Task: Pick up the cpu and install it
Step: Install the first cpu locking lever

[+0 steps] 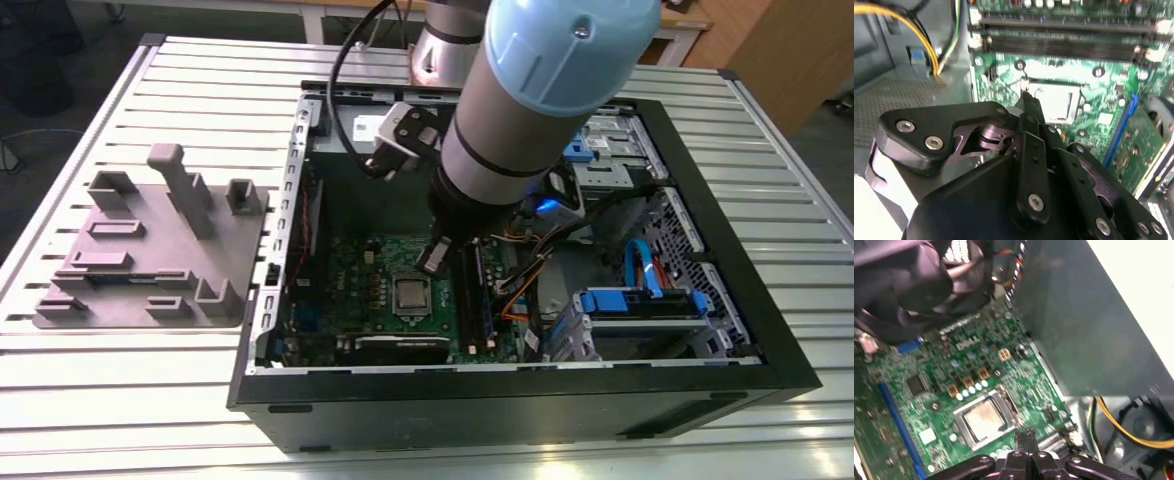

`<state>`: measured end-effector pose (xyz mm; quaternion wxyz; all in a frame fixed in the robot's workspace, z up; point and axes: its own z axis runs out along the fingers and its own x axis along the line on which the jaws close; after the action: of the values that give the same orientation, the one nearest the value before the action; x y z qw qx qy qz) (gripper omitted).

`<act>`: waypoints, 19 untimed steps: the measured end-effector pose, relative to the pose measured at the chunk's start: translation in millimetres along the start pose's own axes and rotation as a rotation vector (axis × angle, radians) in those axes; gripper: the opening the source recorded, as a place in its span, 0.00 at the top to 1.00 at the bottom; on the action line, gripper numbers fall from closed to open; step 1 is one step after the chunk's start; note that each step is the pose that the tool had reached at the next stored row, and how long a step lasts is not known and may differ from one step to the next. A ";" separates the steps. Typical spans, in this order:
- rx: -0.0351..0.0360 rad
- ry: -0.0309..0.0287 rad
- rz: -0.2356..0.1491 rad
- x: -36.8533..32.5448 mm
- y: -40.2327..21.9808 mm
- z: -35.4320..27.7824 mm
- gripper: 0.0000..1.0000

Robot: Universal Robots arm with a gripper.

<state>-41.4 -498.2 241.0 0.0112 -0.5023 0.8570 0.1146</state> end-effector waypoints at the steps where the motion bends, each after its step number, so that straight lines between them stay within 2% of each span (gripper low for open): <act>1: -0.0001 0.0001 0.000 -2.4 -2.2 -0.1 0.90; 2: 0.0001 0.0002 0.000 -6.8 -4.1 0.2 0.90; 11: 0.0004 0.0012 0.000 -27.3 -8.9 2.7 0.90; 16: 0.0005 0.0015 0.000 -40.2 -2.3 7.4 0.90; 19: 0.0005 0.0013 0.000 -41.8 0.1 9.0 0.90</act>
<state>-21.7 -460.4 237.8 0.0108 -0.5023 0.8571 0.1141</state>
